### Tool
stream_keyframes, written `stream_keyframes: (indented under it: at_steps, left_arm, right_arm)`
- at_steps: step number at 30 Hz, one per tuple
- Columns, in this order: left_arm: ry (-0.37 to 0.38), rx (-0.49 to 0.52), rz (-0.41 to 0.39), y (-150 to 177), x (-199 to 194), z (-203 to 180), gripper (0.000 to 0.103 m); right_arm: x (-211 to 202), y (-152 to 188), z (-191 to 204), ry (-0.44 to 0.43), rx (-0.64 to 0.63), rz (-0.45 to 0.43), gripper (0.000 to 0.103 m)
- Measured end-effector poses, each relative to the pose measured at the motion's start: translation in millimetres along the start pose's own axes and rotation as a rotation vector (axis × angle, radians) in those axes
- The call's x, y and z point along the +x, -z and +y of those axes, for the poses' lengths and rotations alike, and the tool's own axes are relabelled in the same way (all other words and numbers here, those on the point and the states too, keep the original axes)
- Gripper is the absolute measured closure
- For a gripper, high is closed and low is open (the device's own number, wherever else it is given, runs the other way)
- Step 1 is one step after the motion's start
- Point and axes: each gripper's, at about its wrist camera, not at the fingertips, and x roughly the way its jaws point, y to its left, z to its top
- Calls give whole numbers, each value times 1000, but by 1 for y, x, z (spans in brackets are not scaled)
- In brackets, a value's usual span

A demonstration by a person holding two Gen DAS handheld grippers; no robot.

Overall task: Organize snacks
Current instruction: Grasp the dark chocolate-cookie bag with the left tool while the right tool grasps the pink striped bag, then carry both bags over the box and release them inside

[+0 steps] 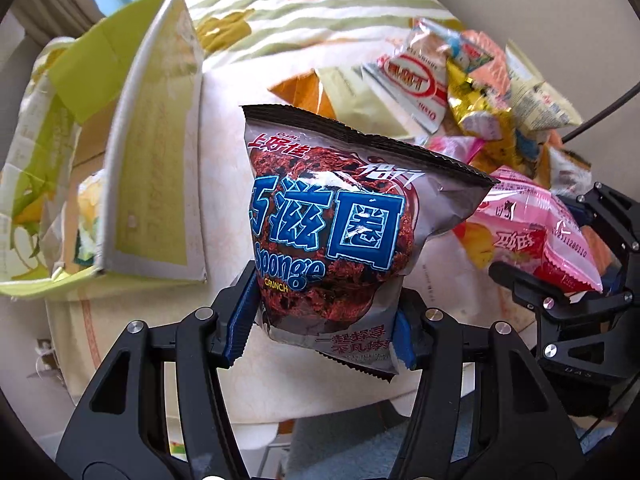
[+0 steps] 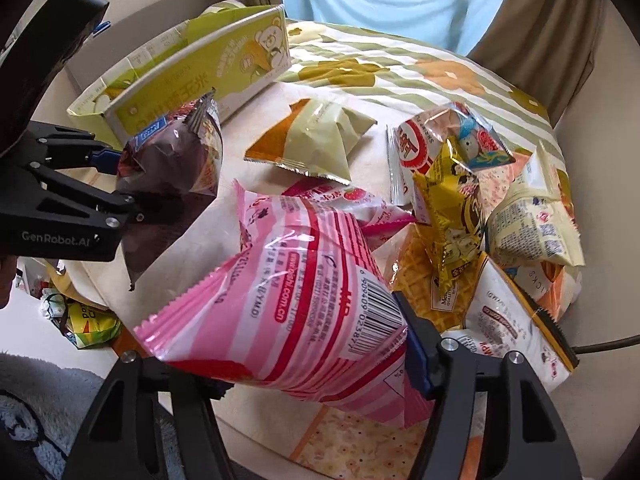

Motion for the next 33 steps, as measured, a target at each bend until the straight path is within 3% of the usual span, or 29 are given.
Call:
stream_keyframes:
  at_steps: [9, 16, 24, 33]
  left_arm:
    - [-5, -65, -146, 4, -59, -3, 49]
    - [-6, -148, -287, 5, -111, 21, 49]
    - [-58, -217, -375, -13, -153, 97, 49]
    - [-65, -270, -300, -32, -132, 211, 49]
  right_arm:
    - [-46, -18, -2, -33, -25, -96, 41]
    - [-89, -54, 6, -51, -102, -195, 41]
    - [-105, -119, 43, -91, -182, -288, 41]
    - [-67, -200, 102, -139, -139, -302, 41]
